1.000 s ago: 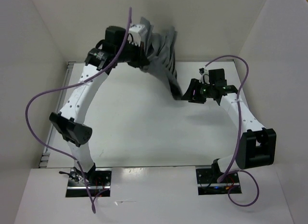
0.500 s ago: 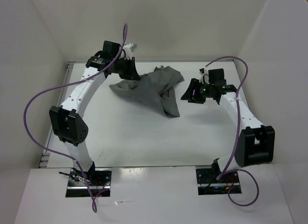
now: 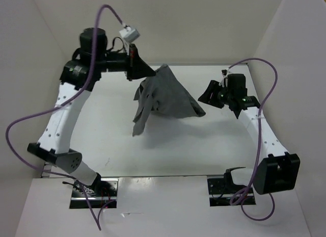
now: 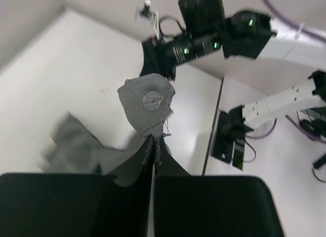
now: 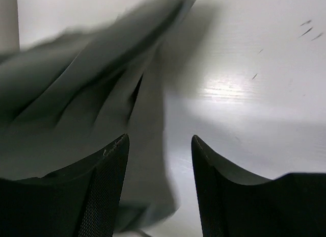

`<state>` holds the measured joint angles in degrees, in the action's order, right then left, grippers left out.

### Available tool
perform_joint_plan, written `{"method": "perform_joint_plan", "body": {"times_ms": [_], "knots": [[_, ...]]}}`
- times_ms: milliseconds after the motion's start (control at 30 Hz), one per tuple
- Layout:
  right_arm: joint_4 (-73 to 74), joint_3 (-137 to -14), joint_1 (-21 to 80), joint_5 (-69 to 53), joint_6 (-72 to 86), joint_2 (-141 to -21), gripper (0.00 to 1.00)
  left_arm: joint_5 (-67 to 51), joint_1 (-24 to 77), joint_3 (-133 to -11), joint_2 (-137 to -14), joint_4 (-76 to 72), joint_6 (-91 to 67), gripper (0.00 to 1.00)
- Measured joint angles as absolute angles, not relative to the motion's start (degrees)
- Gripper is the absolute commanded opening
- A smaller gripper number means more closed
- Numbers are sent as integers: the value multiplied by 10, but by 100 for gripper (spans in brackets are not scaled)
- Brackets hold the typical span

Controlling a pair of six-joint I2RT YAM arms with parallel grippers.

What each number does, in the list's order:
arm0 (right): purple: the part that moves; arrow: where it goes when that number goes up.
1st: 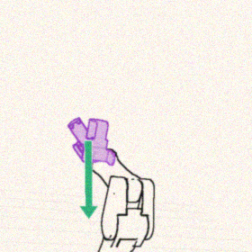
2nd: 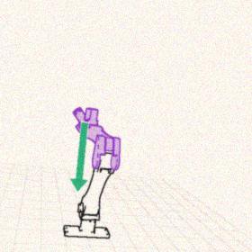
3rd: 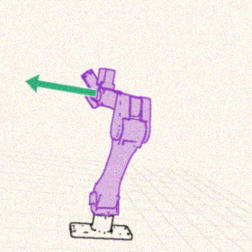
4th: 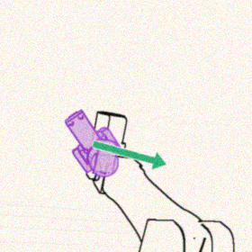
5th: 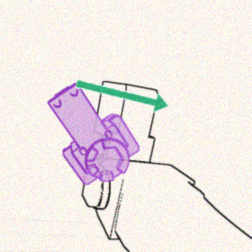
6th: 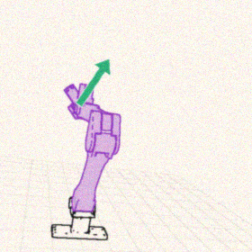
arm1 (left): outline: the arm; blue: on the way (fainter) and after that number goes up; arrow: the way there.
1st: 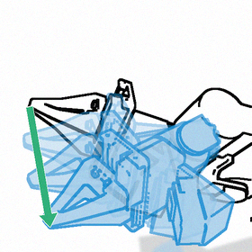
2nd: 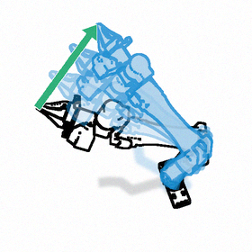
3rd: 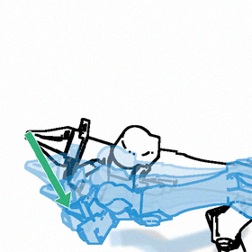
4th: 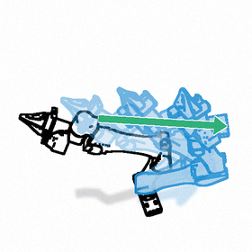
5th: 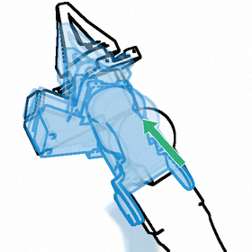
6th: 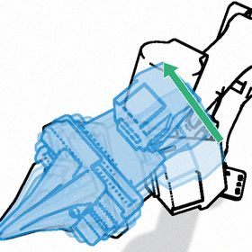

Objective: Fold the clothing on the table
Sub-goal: Move the skirt to the center of the board, then flatten the skirt out

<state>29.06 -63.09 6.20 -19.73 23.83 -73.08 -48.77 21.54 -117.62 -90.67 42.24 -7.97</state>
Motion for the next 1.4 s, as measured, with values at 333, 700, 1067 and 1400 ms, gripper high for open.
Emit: {"method": "perform_joint_plan", "body": {"times_ms": [333,700,1067,1400], "knots": [[259,-603,61,-92,275,-600,61,-409,159,-1106,-855,349,-128,0],[258,-585,71,-91,294,-646,61,-347,-2,-893,-1165,253,-243,0],[256,-587,173,-133,311,-842,35,-339,-24,-838,-1189,193,-272,0],[228,-612,181,-135,363,-959,31,-335,-30,-802,-1183,192,-272,0]]}}
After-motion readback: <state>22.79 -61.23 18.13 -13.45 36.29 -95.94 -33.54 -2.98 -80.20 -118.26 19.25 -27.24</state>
